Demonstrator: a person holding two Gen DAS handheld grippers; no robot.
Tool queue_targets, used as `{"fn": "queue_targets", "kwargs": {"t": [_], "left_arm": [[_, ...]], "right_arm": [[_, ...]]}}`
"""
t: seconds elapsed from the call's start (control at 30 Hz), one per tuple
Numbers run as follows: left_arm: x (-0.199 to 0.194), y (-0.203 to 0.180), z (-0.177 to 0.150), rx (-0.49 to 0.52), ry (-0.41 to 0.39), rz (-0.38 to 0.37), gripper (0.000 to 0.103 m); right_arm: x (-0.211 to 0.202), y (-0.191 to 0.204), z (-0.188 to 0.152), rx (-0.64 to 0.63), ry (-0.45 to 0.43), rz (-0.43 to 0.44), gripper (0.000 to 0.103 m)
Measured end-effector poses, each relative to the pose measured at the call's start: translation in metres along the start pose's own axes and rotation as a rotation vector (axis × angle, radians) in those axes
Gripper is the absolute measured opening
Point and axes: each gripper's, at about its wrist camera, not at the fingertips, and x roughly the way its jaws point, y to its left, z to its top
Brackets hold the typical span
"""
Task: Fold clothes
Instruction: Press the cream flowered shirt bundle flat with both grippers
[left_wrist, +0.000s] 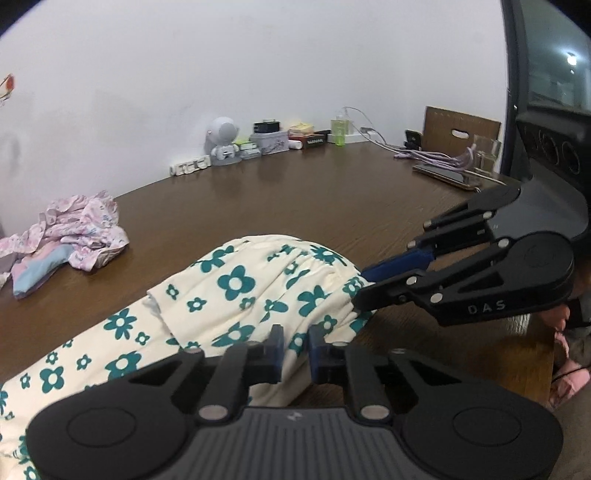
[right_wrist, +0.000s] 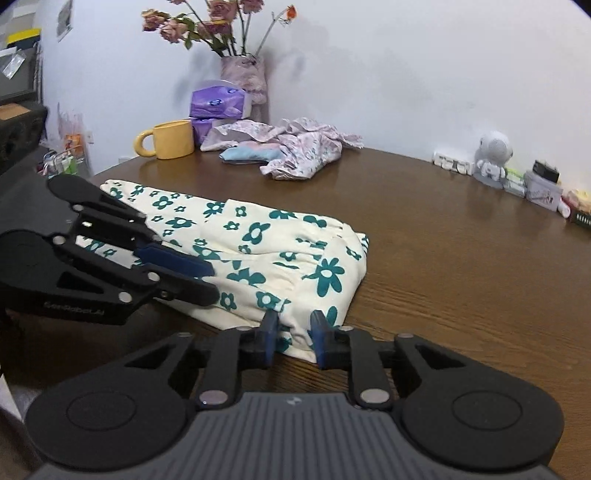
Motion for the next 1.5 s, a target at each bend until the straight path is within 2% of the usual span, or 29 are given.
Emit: {"fn": "queue_targets", "kwargs": {"t": [0.13, 0.2, 0.27, 0.33, 0.47, 0.53, 0.57, 0.6, 0.63, 0.67, 0.83, 1.03, 1.17, 1.33, 1.5], "left_arm": [[0.000, 0.002, -0.002, -0.013, 0.008, -0.005, 0.014], [-0.003, 0.000, 0.000, -0.011, 0.012, -0.004, 0.017], [-0.011, 0.001, 0.004, -0.027, -0.022, -0.017, 0.038], [-0.020, 0.002, 0.009, -0.044, -0.062, -0.031, 0.044], [-0.020, 0.008, 0.025, -0.087, -0.104, -0.033, 0.043], [-0.013, 0.010, 0.032, -0.095, -0.103, -0.021, 0.041], [-0.007, 0.010, 0.034, -0.094, -0.094, -0.018, 0.039], [-0.002, 0.010, 0.037, -0.093, -0.084, -0.015, 0.035], [0.004, 0.010, 0.037, -0.091, -0.069, -0.015, 0.026], [0.010, 0.010, 0.038, -0.089, -0.055, -0.016, 0.024], [0.033, 0.015, 0.033, -0.106, 0.033, -0.029, 0.023], [0.032, 0.025, 0.033, -0.164, 0.017, -0.059, 0.022], [0.028, 0.026, 0.042, -0.149, -0.022, -0.023, 0.022], [0.044, 0.031, 0.035, -0.160, 0.041, -0.008, 0.023], [0.041, 0.035, 0.033, -0.183, 0.042, -0.016, 0.022]], "right_arm": [[0.003, -0.001, -0.001, 0.011, 0.004, 0.002, 0.018], [-0.001, -0.006, -0.001, 0.045, -0.005, 0.023, 0.029], [-0.007, -0.018, 0.000, 0.116, -0.024, 0.054, 0.036], [-0.012, -0.032, 0.001, 0.204, -0.045, 0.071, 0.036], [-0.009, -0.060, 0.003, 0.373, -0.062, 0.093, 0.035], [-0.004, -0.066, 0.006, 0.404, -0.073, 0.097, 0.031], [0.001, -0.066, 0.010, 0.394, -0.074, 0.088, 0.023], [0.005, -0.066, 0.013, 0.382, -0.073, 0.085, 0.021], [0.011, -0.064, 0.016, 0.368, -0.068, 0.090, 0.020], [0.016, -0.063, 0.019, 0.353, -0.063, 0.095, 0.017], [0.040, -0.052, 0.029, 0.259, 0.003, 0.086, 0.013], [0.039, -0.034, 0.030, 0.122, 0.011, 0.041, 0.015], [0.031, -0.050, 0.044, 0.193, -0.040, 0.095, 0.015], [0.049, -0.064, 0.057, 0.255, -0.016, 0.095, 0.015], [0.063, -0.059, 0.056, 0.237, 0.035, 0.094, 0.015]]}}
